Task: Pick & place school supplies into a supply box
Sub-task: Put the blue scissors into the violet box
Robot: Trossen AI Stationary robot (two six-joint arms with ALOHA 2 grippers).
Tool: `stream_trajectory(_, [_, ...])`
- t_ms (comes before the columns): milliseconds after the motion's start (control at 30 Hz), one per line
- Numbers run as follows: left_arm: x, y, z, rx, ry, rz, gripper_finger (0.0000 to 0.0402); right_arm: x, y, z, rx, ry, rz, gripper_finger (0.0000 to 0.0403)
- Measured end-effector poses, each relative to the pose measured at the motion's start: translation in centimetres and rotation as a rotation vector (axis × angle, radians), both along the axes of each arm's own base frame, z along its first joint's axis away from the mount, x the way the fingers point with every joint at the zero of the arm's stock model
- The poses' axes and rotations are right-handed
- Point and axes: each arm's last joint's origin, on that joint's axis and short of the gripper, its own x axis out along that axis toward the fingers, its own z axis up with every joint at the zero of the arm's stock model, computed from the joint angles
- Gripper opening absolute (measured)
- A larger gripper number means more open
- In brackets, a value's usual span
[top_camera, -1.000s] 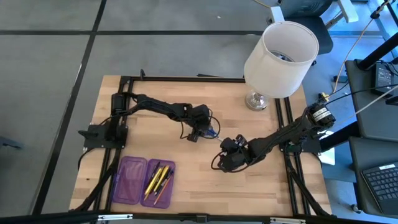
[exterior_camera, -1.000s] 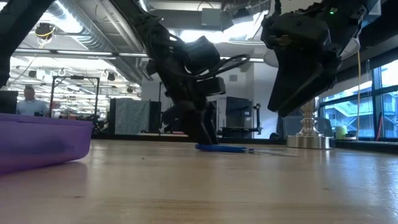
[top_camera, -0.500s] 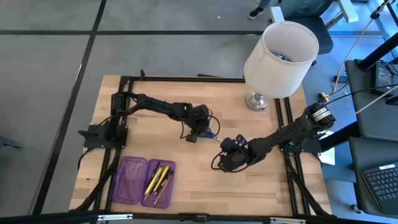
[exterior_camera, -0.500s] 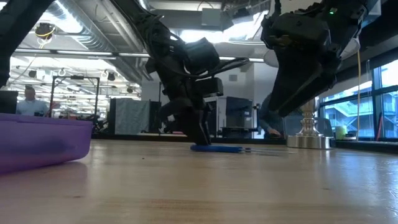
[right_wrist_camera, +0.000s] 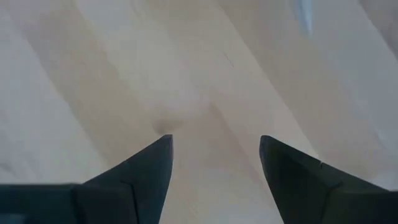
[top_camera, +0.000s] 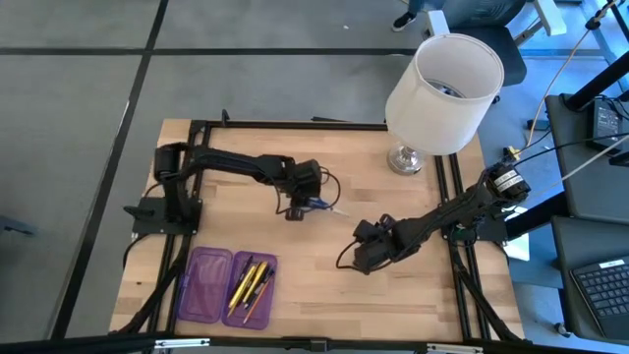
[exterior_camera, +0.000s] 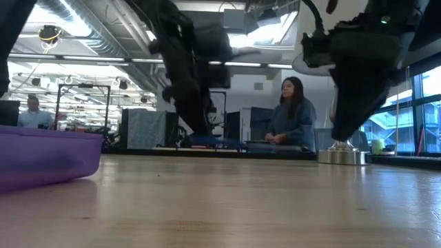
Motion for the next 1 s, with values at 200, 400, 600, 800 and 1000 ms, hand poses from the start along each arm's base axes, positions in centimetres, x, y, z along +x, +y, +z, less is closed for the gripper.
stream_trajectory(200, [-2.7,-1.2,4.8,-0.012,-0.009,0.131,0.0069,-1.0,-0.4,-0.2,-0.045,0.107,0.007,0.0243])
stream_trajectory(400, [-5.8,-3.5,9.3,-0.101,-0.058,0.316,0.0068,-1.1,-0.3,-0.2,-0.050,0.117,0.014,0.0243])
stream_trajectory(600, [-8.4,-8.0,11.0,-0.194,-0.101,0.563,0.0069,-1.6,0.4,-0.2,-0.091,0.155,0.165,0.0243])
stream_trajectory(800, [-10.0,-14.4,10.7,-0.265,-0.169,0.773,0.0069,-2.2,1.2,-0.3,-0.129,0.193,0.288,0.0243])
stream_trajectory(1000, [-12.3,-21.0,9.7,-0.347,-0.280,0.923,0.0069,-3.0,2.4,-0.3,-0.144,0.209,0.351,0.0243])
